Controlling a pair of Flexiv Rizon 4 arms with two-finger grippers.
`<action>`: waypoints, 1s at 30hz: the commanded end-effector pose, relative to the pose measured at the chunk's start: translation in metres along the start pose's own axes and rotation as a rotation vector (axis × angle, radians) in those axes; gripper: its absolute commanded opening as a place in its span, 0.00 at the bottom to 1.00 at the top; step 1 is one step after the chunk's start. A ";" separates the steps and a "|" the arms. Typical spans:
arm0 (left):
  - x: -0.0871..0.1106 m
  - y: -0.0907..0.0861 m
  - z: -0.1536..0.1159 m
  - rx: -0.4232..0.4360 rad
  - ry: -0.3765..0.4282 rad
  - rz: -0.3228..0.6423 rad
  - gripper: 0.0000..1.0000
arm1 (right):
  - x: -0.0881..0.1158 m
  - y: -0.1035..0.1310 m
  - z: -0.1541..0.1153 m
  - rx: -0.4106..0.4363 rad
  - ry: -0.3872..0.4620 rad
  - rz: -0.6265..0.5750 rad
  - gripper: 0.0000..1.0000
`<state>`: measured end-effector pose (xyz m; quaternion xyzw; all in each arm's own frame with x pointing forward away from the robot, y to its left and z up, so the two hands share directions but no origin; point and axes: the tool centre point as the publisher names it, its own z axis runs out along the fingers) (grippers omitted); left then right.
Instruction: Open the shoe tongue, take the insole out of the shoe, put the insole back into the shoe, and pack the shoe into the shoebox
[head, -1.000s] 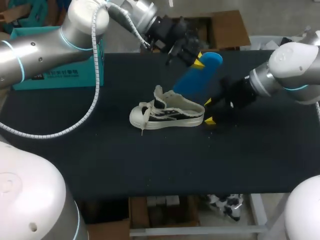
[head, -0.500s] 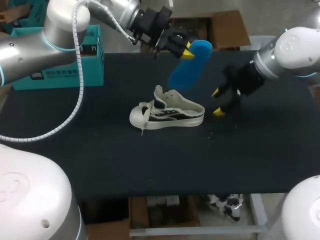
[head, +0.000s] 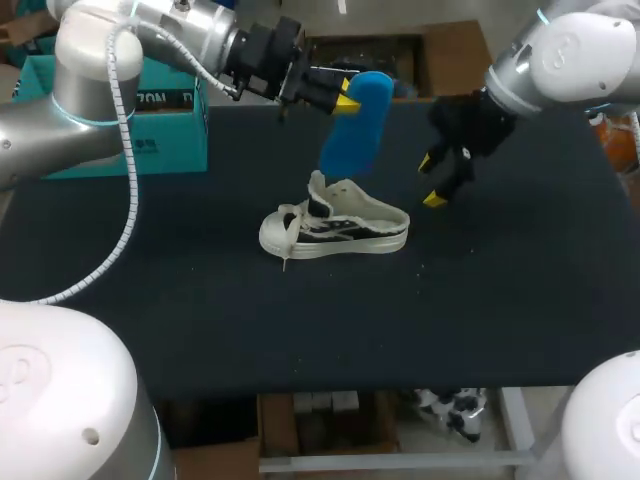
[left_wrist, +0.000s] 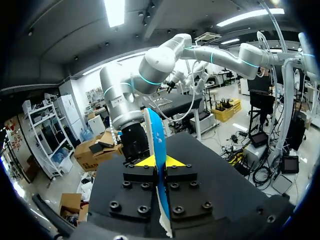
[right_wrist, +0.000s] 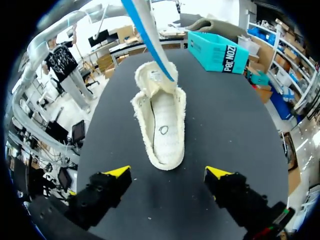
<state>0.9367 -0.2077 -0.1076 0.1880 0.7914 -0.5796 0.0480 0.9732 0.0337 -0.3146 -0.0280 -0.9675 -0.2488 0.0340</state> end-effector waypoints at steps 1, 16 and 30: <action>0.032 -0.007 -0.019 0.010 -0.177 0.004 0.00 | -0.010 0.013 0.003 0.116 0.062 0.001 1.00; 0.067 -0.010 -0.102 0.081 -0.476 -0.022 0.00 | -0.013 0.058 0.019 0.344 0.030 0.012 1.00; 0.102 0.014 -0.150 0.060 -0.597 -0.130 0.00 | -0.013 0.088 0.051 0.474 -0.070 -0.044 1.00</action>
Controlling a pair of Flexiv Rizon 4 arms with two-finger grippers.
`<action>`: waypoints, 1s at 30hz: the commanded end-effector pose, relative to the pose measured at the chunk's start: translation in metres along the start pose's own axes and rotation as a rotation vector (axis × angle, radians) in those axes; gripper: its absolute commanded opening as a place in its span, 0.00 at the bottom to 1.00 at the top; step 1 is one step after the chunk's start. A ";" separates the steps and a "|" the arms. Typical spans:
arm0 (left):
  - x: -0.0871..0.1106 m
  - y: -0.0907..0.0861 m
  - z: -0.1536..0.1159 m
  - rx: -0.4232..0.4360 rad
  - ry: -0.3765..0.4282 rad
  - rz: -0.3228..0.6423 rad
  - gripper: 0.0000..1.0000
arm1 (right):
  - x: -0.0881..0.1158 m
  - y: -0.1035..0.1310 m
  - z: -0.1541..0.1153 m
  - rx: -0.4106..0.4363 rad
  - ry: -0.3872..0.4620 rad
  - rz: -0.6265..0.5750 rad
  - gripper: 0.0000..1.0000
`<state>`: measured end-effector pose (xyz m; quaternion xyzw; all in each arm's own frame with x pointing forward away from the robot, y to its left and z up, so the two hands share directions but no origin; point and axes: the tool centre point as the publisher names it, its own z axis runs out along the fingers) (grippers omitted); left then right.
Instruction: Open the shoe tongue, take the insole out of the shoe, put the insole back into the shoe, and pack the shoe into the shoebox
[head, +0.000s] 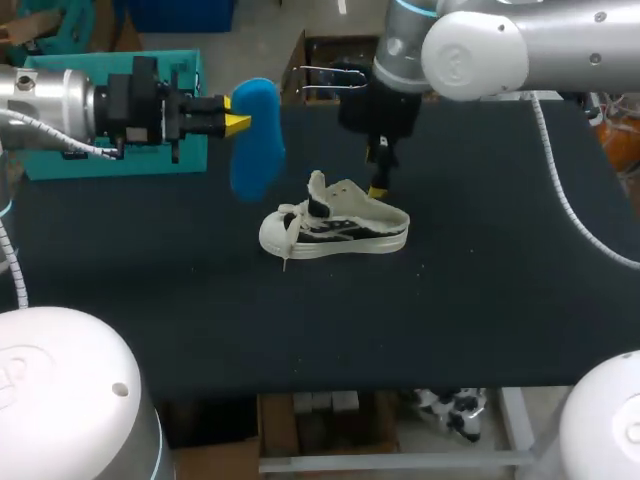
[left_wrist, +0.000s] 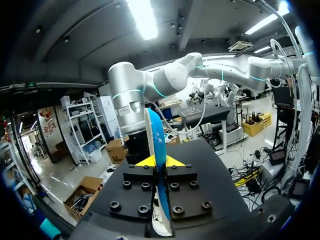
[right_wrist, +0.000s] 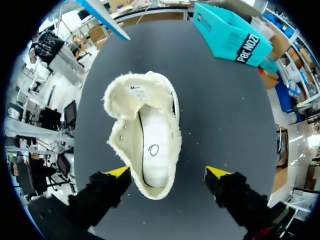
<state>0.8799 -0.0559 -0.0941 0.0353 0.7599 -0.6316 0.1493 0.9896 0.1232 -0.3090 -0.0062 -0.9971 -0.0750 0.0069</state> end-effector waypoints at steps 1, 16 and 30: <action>0.012 0.011 -0.020 0.009 -0.238 -0.013 0.00 | -0.001 0.012 0.014 0.130 -0.012 0.003 1.00; 0.033 0.036 -0.047 -0.011 -0.290 -0.055 0.00 | -0.004 0.027 0.042 0.203 0.018 0.063 0.75; 0.037 0.039 -0.059 -0.014 -0.296 -0.060 0.00 | 0.005 0.028 0.047 0.224 -0.002 0.128 0.00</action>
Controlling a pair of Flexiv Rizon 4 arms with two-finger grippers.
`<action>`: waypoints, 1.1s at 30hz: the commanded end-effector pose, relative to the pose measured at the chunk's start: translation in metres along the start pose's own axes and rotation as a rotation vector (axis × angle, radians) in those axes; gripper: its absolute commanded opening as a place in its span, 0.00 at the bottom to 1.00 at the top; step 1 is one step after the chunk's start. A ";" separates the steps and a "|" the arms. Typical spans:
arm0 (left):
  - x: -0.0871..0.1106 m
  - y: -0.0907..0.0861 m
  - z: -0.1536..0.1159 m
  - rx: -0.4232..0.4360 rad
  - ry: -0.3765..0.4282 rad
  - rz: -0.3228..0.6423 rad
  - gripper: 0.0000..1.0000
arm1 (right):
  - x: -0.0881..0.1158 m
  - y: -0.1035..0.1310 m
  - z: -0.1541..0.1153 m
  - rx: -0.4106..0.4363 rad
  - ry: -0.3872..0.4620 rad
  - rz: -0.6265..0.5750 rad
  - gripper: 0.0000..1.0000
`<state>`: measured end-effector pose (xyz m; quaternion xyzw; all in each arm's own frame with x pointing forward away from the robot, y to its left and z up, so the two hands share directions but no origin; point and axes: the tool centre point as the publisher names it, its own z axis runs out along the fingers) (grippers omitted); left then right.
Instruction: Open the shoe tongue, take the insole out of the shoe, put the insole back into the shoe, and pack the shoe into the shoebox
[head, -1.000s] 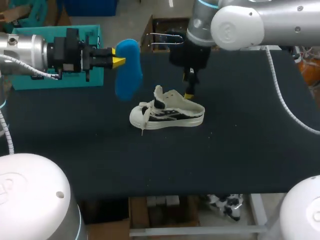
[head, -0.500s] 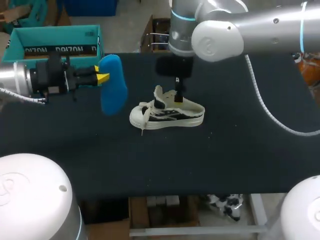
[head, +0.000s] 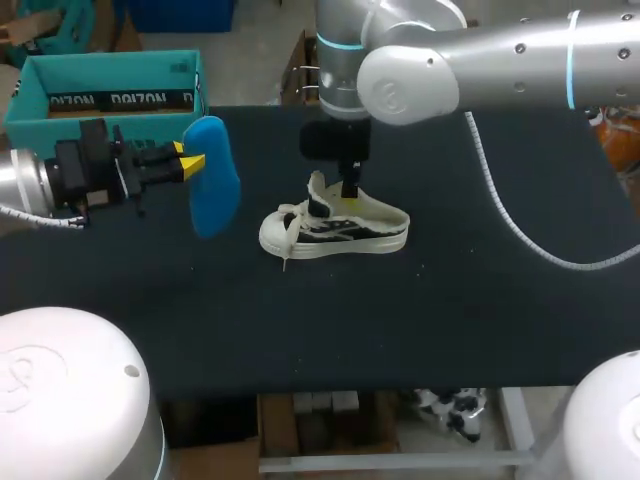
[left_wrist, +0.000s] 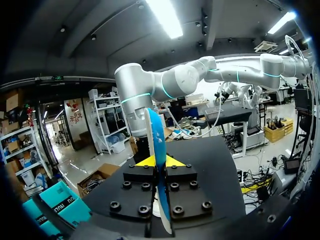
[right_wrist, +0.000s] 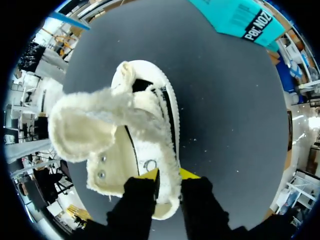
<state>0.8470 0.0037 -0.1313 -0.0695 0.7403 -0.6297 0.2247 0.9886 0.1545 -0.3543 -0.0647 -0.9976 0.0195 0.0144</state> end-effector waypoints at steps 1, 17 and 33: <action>0.002 0.000 -0.001 0.002 -0.038 0.002 0.00 | 0.006 0.002 -0.004 0.040 -0.011 0.019 0.00; -0.014 -0.008 0.037 0.058 0.140 0.064 0.00 | 0.029 -0.017 -0.020 -0.007 0.045 0.351 0.00; -0.047 -0.040 0.107 0.186 0.429 0.212 0.00 | 0.078 -0.020 -0.038 -0.248 0.035 0.912 0.00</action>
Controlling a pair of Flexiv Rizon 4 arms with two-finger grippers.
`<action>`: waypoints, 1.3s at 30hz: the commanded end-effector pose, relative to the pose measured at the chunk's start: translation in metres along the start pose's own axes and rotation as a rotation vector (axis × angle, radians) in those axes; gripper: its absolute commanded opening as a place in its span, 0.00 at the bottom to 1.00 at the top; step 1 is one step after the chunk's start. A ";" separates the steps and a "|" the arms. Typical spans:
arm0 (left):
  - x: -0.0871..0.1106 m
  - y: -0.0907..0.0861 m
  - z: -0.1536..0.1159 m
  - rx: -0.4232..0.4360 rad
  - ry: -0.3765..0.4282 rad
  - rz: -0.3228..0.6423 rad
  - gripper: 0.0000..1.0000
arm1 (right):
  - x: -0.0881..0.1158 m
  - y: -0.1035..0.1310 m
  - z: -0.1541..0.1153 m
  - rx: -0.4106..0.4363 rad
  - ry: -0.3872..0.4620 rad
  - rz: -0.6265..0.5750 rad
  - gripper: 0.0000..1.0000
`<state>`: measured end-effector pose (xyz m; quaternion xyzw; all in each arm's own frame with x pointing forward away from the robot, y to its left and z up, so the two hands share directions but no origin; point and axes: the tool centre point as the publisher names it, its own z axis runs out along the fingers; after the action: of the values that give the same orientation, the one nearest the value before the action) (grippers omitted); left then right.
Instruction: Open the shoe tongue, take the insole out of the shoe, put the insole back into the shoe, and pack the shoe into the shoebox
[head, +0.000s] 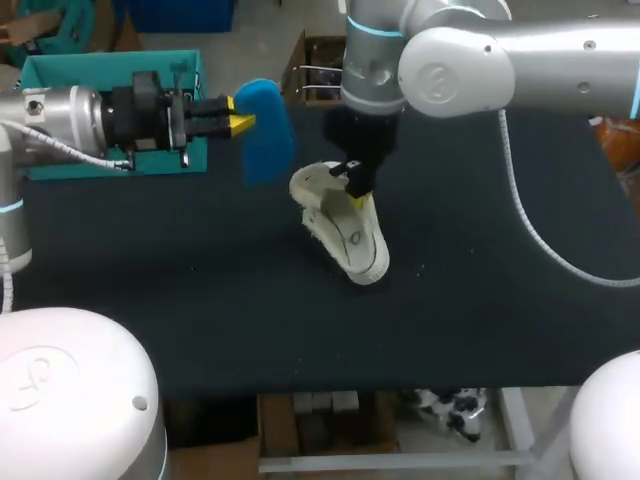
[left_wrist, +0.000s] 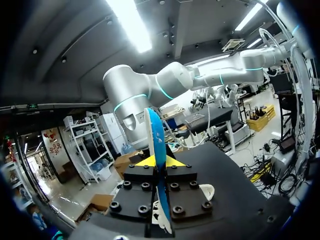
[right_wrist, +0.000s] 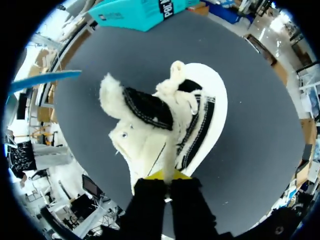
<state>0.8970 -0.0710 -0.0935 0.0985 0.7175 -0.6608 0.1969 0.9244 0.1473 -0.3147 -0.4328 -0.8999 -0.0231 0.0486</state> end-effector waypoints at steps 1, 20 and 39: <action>-0.028 0.011 0.018 0.059 0.187 0.013 0.00 | 0.011 -0.013 0.000 -0.193 0.003 0.166 0.00; -0.062 0.040 0.023 0.096 0.256 -0.002 0.00 | -0.001 -0.010 0.022 -0.343 0.042 0.328 0.00; -0.037 0.037 0.035 0.092 0.327 0.022 0.00 | -0.034 -0.016 0.018 -0.297 0.121 0.258 1.00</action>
<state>0.9520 -0.0879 -0.1146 0.2147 0.7063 -0.6693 0.0842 0.9368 0.1184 -0.3441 -0.5452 -0.8187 -0.1763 0.0384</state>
